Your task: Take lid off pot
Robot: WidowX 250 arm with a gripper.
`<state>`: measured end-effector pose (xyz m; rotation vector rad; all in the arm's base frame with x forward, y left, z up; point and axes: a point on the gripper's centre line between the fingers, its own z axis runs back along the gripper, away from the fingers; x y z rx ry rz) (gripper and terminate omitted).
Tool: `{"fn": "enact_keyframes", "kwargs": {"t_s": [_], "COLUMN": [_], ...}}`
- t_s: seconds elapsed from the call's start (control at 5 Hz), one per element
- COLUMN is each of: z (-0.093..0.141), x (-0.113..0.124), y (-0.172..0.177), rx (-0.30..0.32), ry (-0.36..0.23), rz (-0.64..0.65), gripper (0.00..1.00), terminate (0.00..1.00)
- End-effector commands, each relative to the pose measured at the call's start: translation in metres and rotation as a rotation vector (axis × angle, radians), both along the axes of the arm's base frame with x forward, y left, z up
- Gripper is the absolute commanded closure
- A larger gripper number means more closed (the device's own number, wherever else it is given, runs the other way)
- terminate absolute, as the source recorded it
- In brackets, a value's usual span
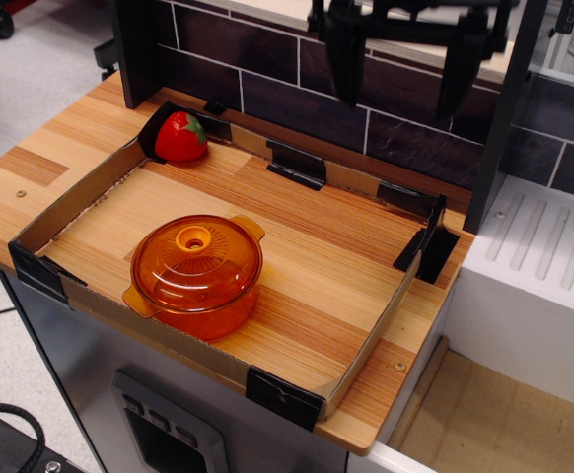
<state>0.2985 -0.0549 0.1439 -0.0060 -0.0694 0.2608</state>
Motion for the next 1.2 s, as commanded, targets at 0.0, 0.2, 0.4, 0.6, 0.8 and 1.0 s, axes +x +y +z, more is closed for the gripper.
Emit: {"fn": "enact_keyframes", "kwargs": {"t_s": [0.0, 0.2, 0.4, 0.6, 0.8, 1.0], "z": [0.004, 0.003, -0.008, -0.018, -0.029, -0.030], "x": [-0.024, -0.036, -0.045, -0.054, -0.060, -0.049], "y": [0.042, 0.070, 0.090, 0.100, 0.106, 0.111], "rx": [0.009, -0.011, -0.030, -0.045, -0.036, -0.013], "ry": [-0.079, -0.073, -0.037, -0.015, -0.012, 0.002], "rz": [-0.090, -0.119, -0.134, -0.164, -0.183, -0.205], "gripper": [0.00, 0.00, 0.00, 0.00, 0.00, 0.00], "terminate": [0.00, 0.00, 0.00, 0.00, 0.00, 0.00]}}
